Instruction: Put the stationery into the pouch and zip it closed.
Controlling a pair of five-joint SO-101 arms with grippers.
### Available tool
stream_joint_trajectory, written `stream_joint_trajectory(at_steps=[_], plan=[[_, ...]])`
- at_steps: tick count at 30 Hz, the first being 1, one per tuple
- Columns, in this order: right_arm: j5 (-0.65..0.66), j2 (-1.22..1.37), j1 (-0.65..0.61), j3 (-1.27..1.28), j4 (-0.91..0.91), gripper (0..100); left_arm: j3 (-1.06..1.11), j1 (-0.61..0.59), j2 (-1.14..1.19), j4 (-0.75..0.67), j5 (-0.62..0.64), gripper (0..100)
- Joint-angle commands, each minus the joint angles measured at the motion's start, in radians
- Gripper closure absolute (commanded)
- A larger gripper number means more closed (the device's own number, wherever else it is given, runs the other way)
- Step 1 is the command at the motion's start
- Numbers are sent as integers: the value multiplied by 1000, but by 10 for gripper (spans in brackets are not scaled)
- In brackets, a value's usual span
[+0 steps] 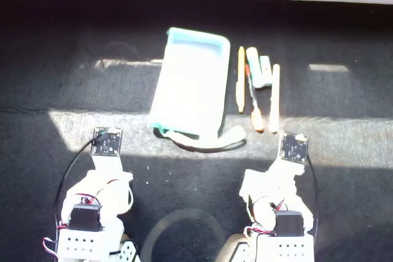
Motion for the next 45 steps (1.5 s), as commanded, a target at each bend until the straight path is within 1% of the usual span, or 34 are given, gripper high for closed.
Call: stream_joint_trajectory(at_steps=[1,3,5,7,13,17,20,22,25,27,29,32,35,39,42,45], plan=[[-5,-5,8,124,5,896,15,-19,-10,-285,11,977],[-5,-5,8,124,5,896,15,-33,-10,-443,11,977],[-5,-5,8,124,5,896,15,-33,-8,-531,11,976],[-5,-5,8,124,5,896,15,-33,-8,-551,9,976],[-5,-5,8,124,5,896,15,-31,-8,-548,8,976],[-5,-5,8,124,5,896,4,-15,-8,-446,9,975],[-5,-5,8,124,5,896,-70,2,-8,-351,14,973],[-5,-5,8,124,5,896,-166,7,-8,-296,14,928],[-5,-5,8,124,5,896,-311,19,-7,-213,14,786],[-5,-5,8,124,5,896,-375,41,-7,-161,14,716],[-5,-5,8,124,5,896,-412,61,-5,-127,14,703],[-5,-5,8,124,5,896,-456,71,28,-118,14,703],[-5,-5,8,124,5,896,-562,70,185,-121,15,702],[-5,-5,8,124,5,896,-794,77,553,-115,54,698],[-5,-5,8,124,5,896,-954,97,837,-112,52,698],[-5,-5,8,124,5,896,-1064,110,1043,-69,51,698]])
